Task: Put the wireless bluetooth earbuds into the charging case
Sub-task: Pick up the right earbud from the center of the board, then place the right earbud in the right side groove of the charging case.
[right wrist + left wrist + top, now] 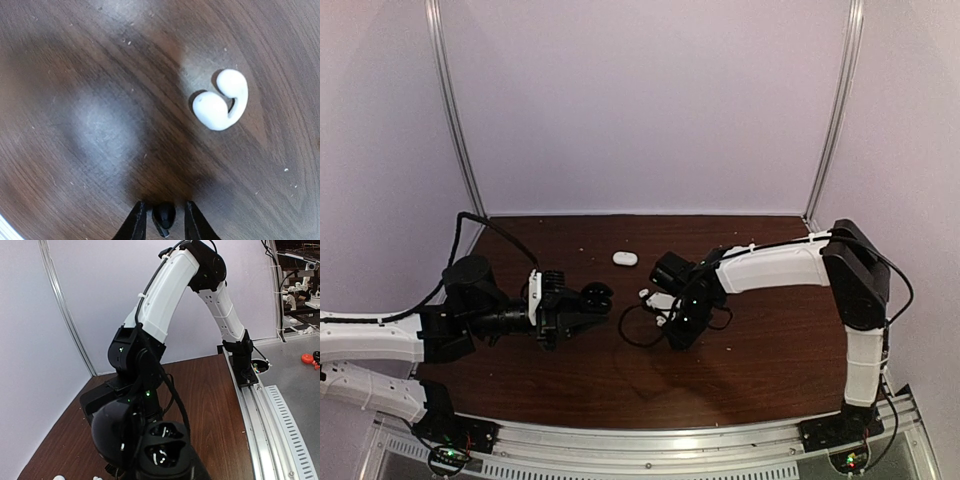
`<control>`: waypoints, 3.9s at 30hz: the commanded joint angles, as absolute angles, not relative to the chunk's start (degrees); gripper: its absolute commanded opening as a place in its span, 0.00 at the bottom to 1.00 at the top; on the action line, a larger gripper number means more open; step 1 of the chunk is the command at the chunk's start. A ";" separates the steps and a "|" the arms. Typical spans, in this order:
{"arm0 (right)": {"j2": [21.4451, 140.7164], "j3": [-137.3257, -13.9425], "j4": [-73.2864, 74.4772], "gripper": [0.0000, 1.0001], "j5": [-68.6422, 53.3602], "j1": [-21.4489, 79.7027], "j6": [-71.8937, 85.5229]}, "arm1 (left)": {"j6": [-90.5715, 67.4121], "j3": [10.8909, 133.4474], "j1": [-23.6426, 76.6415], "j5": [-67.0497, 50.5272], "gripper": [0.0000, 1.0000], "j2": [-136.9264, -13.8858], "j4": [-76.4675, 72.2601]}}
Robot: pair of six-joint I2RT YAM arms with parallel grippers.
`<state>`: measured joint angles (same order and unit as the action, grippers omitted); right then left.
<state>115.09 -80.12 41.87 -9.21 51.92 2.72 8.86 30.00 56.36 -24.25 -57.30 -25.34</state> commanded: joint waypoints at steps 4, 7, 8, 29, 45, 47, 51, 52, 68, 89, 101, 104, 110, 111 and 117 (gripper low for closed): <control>115.88 -80.94 43.24 0.20 -7.65 52.73 1.85 | 8.53 30.72 56.60 -23.56 0.03 -57.46 -26.98; 115.89 -80.93 43.22 0.17 -7.71 52.73 1.55 | 8.40 30.78 56.60 -23.15 0.03 -57.70 -26.83; 115.70 -80.85 43.01 0.16 -7.70 52.73 1.58 | 8.18 30.72 56.58 -23.03 0.03 -57.68 -27.05; 88.88 -67.22 13.34 0.11 -15.70 48.60 4.53 | 0.55 25.57 55.67 -18.32 0.03 -60.87 -46.70; 72.61 -59.79 -19.34 0.13 -27.41 52.09 12.72 | -2.63 29.29 55.37 -13.65 0.02 -66.88 -56.68; 72.36 -58.88 -22.45 0.14 -27.82 53.58 13.74 | -2.92 29.67 55.37 -13.60 0.02 -67.49 -57.61; 72.86 -58.21 -26.48 0.14 -28.46 55.90 15.78 | -3.53 30.31 55.37 -13.30 0.02 -68.17 -59.27; 73.05 -58.12 -26.99 0.14 -28.29 56.58 16.17 | -3.70 30.36 55.35 -13.27 0.02 -68.28 -59.66; 79.25 -60.04 -32.55 0.14 -27.60 62.48 19.45 | -2.97 30.37 55.30 -14.82 0.01 -68.82 -60.83; 83.97 -62.75 -32.71 0.14 -27.87 63.35 18.33 | -2.29 30.50 55.46 -17.65 0.01 -69.26 -60.16; 84.80 -62.43 -32.49 0.15 -26.37 63.29 17.04 | -2.37 30.67 55.42 -18.95 0.01 -69.36 -60.12; 85.12 -62.04 -33.10 0.14 -26.28 63.28 17.05 | -2.51 30.76 55.40 -18.86 0.01 -69.28 -60.11; 85.67 -61.25 -34.58 0.15 -25.88 63.28 17.06 | -2.79 30.78 55.46 -18.87 0.01 -69.39 -60.66; 85.62 -60.95 -34.92 0.15 -25.70 63.28 17.01 | -2.88 30.76 55.46 -18.78 0.01 -69.31 -60.93; 85.83 -60.04 -34.92 0.15 -25.07 63.50 15.81 | -3.66 30.50 55.38 -18.20 0.01 -68.98 -62.02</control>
